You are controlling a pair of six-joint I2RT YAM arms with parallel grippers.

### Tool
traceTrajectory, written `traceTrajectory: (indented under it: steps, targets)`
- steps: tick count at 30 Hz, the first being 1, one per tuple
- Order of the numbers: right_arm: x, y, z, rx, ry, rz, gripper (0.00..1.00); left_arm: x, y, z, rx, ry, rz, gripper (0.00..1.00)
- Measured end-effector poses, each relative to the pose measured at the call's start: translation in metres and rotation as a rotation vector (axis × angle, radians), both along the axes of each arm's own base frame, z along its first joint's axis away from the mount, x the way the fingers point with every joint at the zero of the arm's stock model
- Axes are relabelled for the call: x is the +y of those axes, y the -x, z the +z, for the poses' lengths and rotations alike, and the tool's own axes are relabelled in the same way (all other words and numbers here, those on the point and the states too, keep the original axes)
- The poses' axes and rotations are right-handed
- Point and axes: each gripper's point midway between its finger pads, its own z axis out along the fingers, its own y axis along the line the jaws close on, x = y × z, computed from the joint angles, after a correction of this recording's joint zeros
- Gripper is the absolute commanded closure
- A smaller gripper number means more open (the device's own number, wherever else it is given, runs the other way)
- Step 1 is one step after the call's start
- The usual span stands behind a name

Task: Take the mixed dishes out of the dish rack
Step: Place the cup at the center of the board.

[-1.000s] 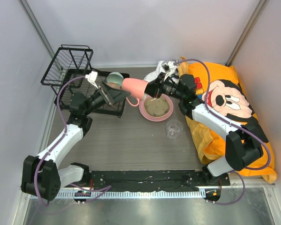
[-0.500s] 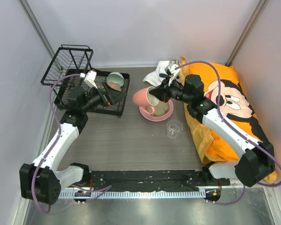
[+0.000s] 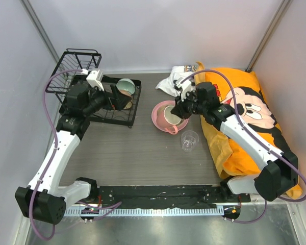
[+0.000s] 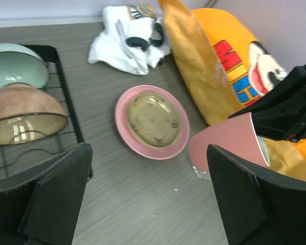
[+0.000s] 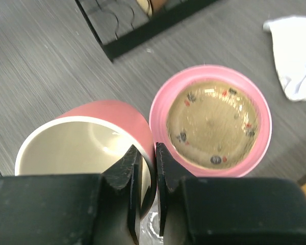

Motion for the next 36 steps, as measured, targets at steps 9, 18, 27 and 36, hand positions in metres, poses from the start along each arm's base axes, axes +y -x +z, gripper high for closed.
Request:
traceTrajectory:
  steps: [9,18,27,36]
  targets:
    - [-0.01,0.01,-0.058,0.103,0.132,0.006,0.99,0.023,-0.014,-0.018,0.011,-0.177,0.077,0.0]
    - [-0.007,0.02,-0.11,0.212,0.211,0.039,0.99,0.028,-0.017,-0.033,0.037,-0.235,0.081,0.0]
    - [-0.005,0.026,-0.132,0.246,0.243,0.06,0.99,0.029,-0.017,-0.033,0.035,-0.239,0.082,0.0]
    - [0.002,0.028,-0.149,0.274,0.267,0.083,0.99,0.029,-0.016,-0.035,0.037,-0.239,0.081,0.0]
